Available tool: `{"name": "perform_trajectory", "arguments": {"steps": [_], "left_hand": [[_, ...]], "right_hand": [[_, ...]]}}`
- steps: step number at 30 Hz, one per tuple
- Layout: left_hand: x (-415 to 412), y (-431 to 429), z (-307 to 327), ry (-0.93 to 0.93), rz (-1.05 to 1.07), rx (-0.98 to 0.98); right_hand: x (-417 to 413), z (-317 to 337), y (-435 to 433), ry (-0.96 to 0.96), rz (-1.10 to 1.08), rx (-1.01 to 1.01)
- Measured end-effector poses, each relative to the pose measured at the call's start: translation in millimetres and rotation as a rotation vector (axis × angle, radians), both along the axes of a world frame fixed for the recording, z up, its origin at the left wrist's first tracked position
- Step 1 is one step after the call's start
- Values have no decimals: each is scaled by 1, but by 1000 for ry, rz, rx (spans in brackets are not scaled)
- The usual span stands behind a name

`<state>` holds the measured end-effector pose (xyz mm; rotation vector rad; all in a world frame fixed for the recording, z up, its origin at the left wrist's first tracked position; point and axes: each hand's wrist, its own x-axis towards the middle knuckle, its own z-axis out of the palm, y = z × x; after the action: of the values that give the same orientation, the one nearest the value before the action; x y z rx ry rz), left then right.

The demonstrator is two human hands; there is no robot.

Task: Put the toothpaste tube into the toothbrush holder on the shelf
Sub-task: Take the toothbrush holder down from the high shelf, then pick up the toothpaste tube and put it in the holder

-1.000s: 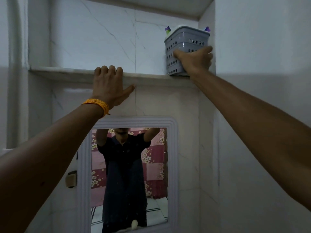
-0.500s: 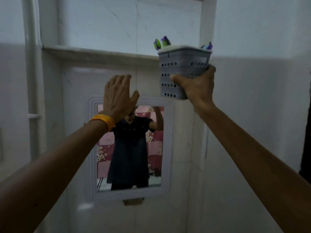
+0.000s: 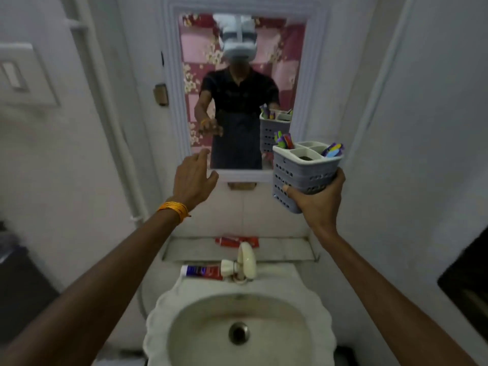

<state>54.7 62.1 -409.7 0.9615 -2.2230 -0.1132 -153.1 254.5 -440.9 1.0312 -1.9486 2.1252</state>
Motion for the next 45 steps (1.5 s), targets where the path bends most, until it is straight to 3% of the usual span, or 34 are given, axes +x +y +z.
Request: {"name": "perform_trajectory", "arguments": {"steps": [7, 14, 25, 36, 45], "left_hand": [[32, -17, -127, -220, 33, 297], [40, -31, -217, -450, -31, 478], [51, -44, -294, -751, -42, 479], [52, -51, -312, -790, -40, 406], [68, -44, -246, -404, -198, 664]], "right_hand": [[18, -137, -3, -146, 3, 189], [30, -213, -16, -279, -22, 256], [41, -281, -16, -301, -68, 317], [41, -283, -13, -416, -27, 259], [47, -302, -1, -422, -11, 249]]}}
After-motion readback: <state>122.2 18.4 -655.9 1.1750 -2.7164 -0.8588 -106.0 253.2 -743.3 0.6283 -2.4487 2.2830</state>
